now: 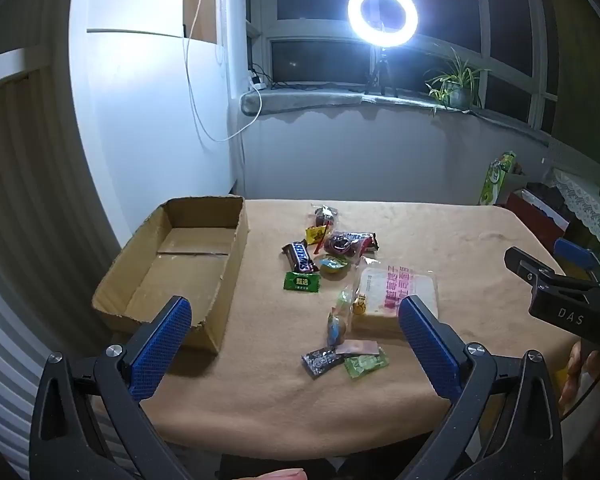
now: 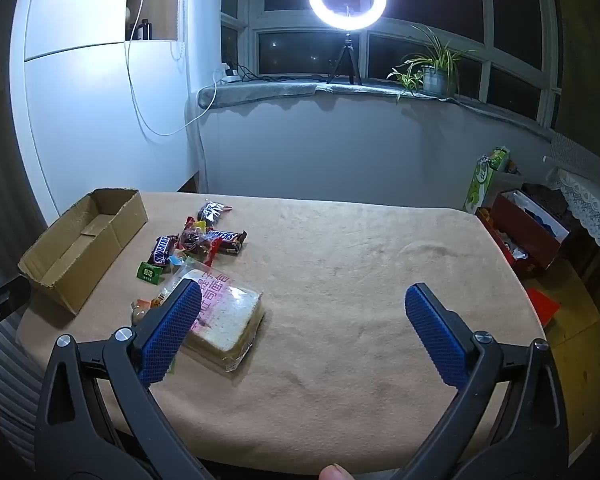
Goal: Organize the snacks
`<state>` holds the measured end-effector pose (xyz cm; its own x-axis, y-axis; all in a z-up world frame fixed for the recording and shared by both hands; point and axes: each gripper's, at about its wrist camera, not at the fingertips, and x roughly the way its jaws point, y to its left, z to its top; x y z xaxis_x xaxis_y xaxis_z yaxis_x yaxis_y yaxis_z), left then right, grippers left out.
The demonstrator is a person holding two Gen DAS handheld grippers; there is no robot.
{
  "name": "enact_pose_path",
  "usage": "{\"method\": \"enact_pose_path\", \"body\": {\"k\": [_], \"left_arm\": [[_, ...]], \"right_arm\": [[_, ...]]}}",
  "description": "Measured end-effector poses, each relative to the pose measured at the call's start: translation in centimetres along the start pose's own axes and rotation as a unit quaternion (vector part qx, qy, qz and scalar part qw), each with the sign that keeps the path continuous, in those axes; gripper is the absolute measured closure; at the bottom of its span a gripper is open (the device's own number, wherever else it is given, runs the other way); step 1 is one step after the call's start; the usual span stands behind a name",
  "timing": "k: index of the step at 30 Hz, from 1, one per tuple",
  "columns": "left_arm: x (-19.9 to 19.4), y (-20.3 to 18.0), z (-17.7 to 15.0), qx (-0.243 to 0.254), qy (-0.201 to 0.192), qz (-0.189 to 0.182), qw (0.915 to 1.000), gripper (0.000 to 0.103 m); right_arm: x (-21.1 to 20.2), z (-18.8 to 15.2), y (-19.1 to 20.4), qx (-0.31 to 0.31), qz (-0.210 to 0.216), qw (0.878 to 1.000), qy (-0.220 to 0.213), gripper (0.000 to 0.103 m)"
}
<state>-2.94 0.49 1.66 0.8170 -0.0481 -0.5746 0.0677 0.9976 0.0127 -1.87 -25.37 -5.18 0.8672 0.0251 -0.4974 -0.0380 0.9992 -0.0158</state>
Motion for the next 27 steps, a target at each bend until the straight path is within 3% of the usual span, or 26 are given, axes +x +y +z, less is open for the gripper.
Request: {"method": "enact_pose_path", "body": {"k": [27], "left_arm": [[0.54,-0.28,-0.38,-0.001,0.012,-0.001,0.9999,0.000]], "right_arm": [[0.44,-0.33,-0.33,-0.001,0.000,1.000,0.000,0.000]]}}
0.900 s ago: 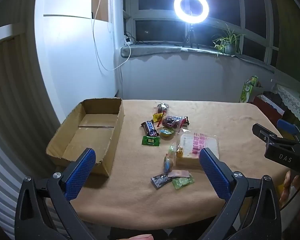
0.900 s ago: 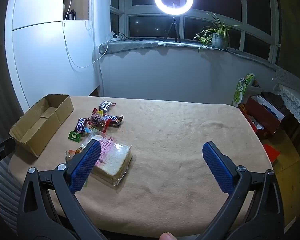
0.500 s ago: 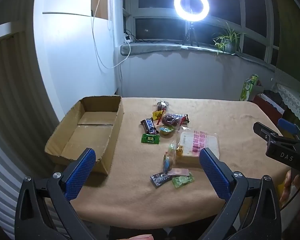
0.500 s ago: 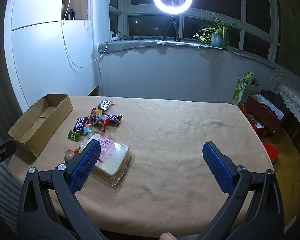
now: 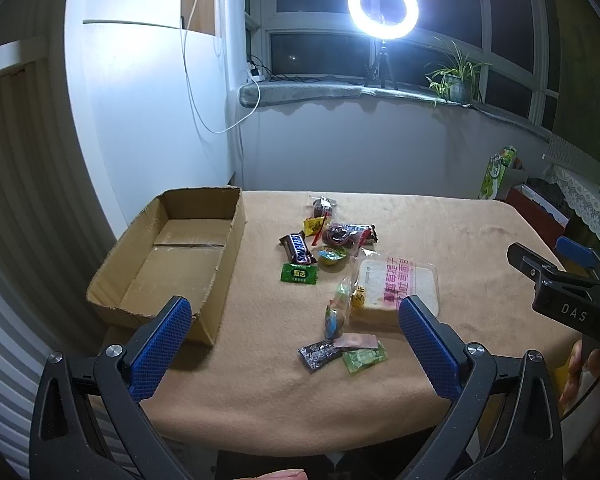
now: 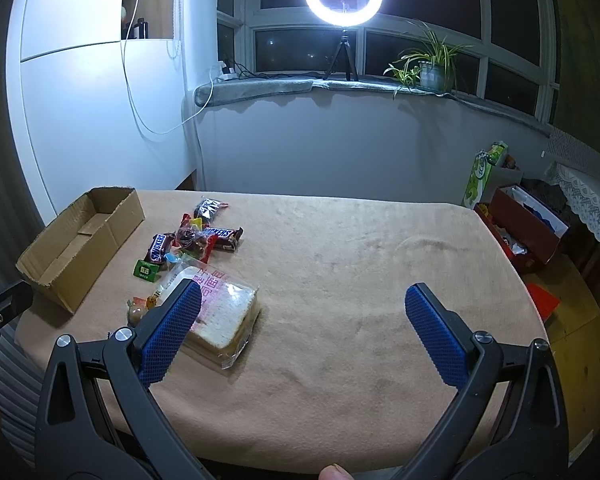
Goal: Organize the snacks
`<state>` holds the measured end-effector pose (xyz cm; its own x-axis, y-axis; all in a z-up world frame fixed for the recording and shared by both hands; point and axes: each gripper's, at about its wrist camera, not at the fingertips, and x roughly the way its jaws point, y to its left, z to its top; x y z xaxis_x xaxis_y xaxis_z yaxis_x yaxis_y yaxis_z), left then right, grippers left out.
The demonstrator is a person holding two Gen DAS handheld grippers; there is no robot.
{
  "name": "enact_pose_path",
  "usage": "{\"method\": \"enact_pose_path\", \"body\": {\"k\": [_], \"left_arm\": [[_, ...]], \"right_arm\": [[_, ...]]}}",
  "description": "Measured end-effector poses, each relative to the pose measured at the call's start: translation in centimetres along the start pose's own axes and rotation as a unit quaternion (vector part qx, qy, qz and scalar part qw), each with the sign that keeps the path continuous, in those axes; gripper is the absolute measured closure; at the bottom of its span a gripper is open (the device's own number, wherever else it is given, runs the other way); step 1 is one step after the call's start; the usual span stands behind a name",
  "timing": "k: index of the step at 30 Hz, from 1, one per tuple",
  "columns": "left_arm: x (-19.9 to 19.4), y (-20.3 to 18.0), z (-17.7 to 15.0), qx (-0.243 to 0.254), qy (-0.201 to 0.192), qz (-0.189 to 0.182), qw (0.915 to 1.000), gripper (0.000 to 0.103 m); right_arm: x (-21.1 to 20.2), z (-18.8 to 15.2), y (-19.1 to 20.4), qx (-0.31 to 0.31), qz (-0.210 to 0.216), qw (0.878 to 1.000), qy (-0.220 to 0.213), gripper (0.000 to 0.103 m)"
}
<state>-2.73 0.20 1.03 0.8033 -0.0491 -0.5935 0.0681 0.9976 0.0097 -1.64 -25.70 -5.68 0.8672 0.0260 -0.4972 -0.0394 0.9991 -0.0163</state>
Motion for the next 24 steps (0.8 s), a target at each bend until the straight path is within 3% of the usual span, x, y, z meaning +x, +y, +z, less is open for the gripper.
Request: {"method": "enact_pose_path", "body": {"k": [24], "left_arm": [[-0.20,0.05,-0.11,-0.003,0.001,-0.001,1.0000,0.000]], "right_arm": [[-0.04,-0.13,0.13,0.008,0.003,1.000,-0.005,0.000]]}}
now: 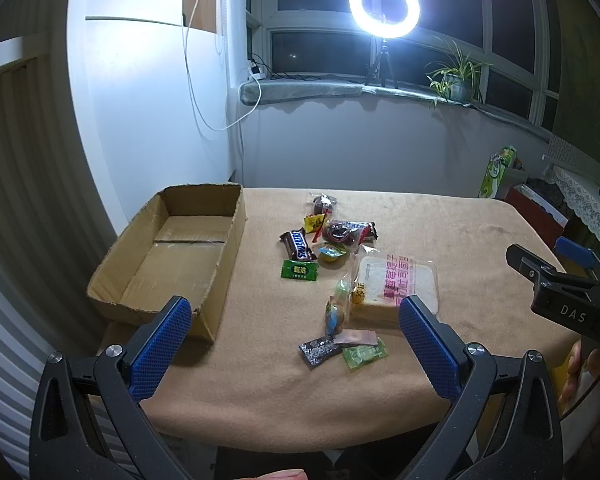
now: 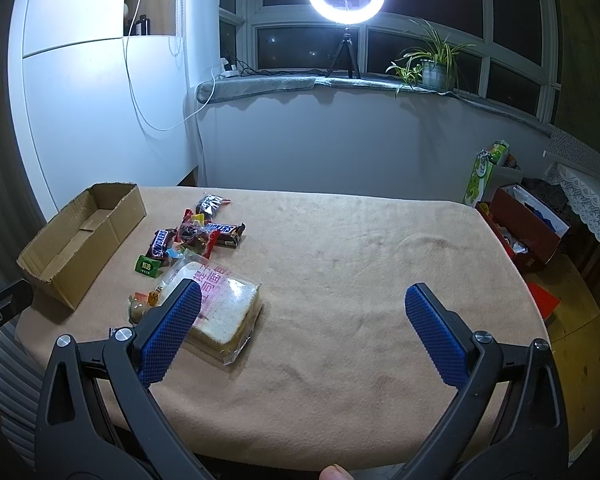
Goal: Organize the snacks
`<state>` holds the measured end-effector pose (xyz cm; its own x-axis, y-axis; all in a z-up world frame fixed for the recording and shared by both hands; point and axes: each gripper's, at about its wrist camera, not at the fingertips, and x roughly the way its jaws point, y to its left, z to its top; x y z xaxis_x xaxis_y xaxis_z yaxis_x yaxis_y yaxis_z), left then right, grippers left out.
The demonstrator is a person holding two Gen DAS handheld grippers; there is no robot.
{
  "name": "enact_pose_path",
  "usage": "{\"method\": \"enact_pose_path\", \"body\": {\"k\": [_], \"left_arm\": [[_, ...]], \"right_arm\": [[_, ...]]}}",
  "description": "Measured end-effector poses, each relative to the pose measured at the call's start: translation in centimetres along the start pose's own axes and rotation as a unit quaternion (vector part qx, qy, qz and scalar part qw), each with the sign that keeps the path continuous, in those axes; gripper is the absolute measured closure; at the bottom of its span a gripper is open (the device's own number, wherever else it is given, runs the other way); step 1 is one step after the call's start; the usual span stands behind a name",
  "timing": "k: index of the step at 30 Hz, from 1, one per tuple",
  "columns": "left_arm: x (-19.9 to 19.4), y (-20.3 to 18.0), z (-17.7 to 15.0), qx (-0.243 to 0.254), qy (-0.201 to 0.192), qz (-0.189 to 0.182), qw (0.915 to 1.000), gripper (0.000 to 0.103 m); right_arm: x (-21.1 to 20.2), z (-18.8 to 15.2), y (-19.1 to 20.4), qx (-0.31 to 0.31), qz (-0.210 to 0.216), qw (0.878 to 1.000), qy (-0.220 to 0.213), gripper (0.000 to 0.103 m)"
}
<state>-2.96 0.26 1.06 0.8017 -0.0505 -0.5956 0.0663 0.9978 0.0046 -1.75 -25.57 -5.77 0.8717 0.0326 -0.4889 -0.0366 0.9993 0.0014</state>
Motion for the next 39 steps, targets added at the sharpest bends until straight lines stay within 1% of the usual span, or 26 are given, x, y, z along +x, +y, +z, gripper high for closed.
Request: {"method": "enact_pose_path", "body": {"k": [12,13,16,21,24,27,28,29,30,32,34,35,39], "left_arm": [[0.1,0.0,-0.3,-0.001,0.004,-0.001,1.0000,0.000],[0.1,0.0,-0.3,-0.001,0.004,-0.001,1.0000,0.000],[0.2,0.0,-0.2,-0.001,0.005,-0.001,1.0000,0.000],[0.3,0.0,-0.2,-0.001,0.008,-0.001,1.0000,0.000],[0.3,0.0,-0.3,-0.002,0.007,-0.002,1.0000,0.000],[0.3,0.0,-0.2,-0.001,0.008,-0.002,1.0000,0.000],[0.4,0.0,-0.3,-0.001,0.009,-0.002,1.0000,0.000],[0.5,0.0,-0.4,-0.001,0.011,-0.003,0.9999,0.000],[0.9,0.0,-0.6,0.000,0.015,-0.004,0.9999,0.000],[2.1,0.0,-1.2,0.002,0.023,-0.006,0.9997,0.000],[3.9,0.4,-2.5,-0.002,0.039,0.003,0.9992,0.000],[5.2,0.7,-3.5,-0.007,0.055,0.006,0.9985,0.000],[9.1,2.1,-7.7,-0.025,0.119,-0.005,0.9925,0.000]], "right_arm": [[0.0,0.0,-0.1,0.005,0.004,1.000,0.000,0.000],[0.2,-0.7,-0.1,0.017,0.010,1.000,-0.022,0.000],[0.2,-1.1,0.0,0.014,0.009,1.000,-0.020,0.000],[0.2,-1.0,0.0,0.030,0.018,0.999,-0.029,0.000],[0.2,-1.1,0.1,0.027,0.017,0.999,-0.023,0.000],[0.2,-1.0,0.0,0.053,0.032,0.997,-0.043,0.000],[0.3,-1.1,0.1,0.053,0.035,0.997,-0.041,0.000],[0.7,-1.2,0.4,0.049,0.038,0.998,-0.029,0.000],[1.0,-1.3,0.6,0.045,0.040,0.998,-0.022,0.000],[2.5,-1.9,1.4,0.046,0.057,0.997,0.009,0.000],[4.0,-3.0,2.2,0.031,0.065,0.997,0.033,0.000],[4.7,-3.7,2.6,0.019,0.067,0.997,0.038,0.000],[7.0,-7.1,5.1,-0.028,0.087,0.994,0.061,0.000]]}}
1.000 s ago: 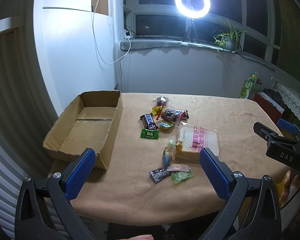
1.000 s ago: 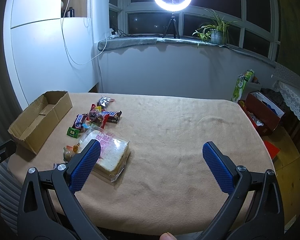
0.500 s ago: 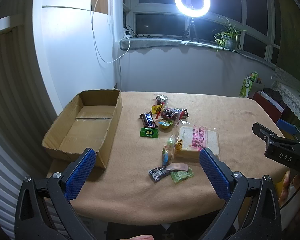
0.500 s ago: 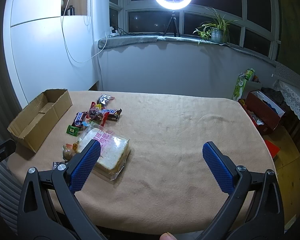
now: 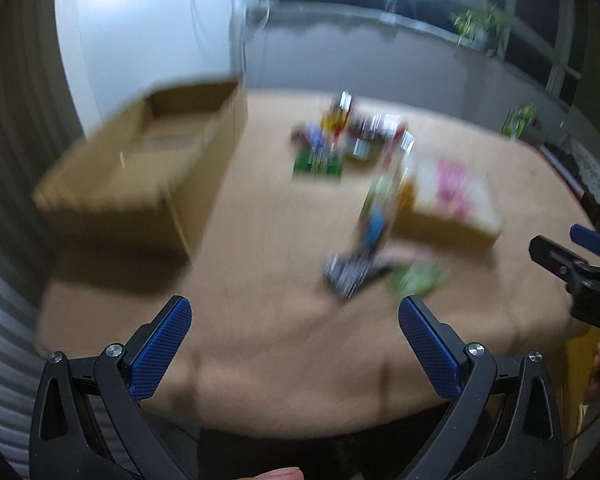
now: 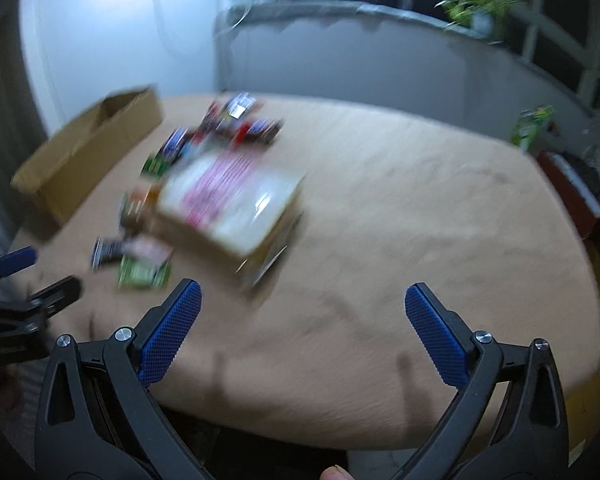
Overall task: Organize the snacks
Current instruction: 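Grasp the dark wrapped candy with the left gripper while the right grasps a green packet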
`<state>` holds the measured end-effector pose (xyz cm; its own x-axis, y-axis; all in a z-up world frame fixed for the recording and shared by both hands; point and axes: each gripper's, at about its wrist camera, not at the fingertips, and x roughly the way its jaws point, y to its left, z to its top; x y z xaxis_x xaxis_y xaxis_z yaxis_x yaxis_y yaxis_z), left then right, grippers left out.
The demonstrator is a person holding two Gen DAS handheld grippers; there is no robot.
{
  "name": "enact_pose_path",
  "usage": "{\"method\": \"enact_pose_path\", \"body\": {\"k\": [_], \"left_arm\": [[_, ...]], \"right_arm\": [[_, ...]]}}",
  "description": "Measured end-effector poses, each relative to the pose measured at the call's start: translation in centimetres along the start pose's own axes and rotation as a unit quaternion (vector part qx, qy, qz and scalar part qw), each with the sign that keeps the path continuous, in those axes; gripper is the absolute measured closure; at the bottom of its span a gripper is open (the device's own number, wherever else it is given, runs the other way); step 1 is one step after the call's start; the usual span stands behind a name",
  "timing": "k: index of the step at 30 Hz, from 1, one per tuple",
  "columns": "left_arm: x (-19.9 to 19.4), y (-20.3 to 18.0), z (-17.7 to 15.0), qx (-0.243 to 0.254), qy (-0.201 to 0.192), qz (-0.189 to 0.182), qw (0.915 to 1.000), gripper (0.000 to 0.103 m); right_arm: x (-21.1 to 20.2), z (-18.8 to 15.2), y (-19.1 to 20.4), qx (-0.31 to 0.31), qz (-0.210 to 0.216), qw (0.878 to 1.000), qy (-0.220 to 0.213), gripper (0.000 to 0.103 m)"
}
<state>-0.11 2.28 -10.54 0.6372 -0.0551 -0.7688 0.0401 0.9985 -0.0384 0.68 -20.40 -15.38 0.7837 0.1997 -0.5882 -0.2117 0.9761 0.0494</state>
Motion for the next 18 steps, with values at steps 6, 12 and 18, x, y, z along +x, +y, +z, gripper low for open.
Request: {"method": "enact_pose_path", "body": {"k": [6,12,18], "left_arm": [[1.2,1.1,-1.8,0.005,-0.007,-0.021,0.9997,0.000],[1.7,2.0,-1.9,0.027,-0.036,-0.049,0.9978,0.000],[1.0,2.7,-1.9,0.057,-0.045,-0.081,0.9941,0.000]], "right_arm": [[1.5,-2.9,3.9,-0.029,0.072,0.996,0.032,0.000],[0.6,-5.8,4.3,-0.075,0.097,0.992,-0.003,0.000],[-2.4,-6.9,5.2,-0.059,0.105,0.993,-0.002,0.000]]}}
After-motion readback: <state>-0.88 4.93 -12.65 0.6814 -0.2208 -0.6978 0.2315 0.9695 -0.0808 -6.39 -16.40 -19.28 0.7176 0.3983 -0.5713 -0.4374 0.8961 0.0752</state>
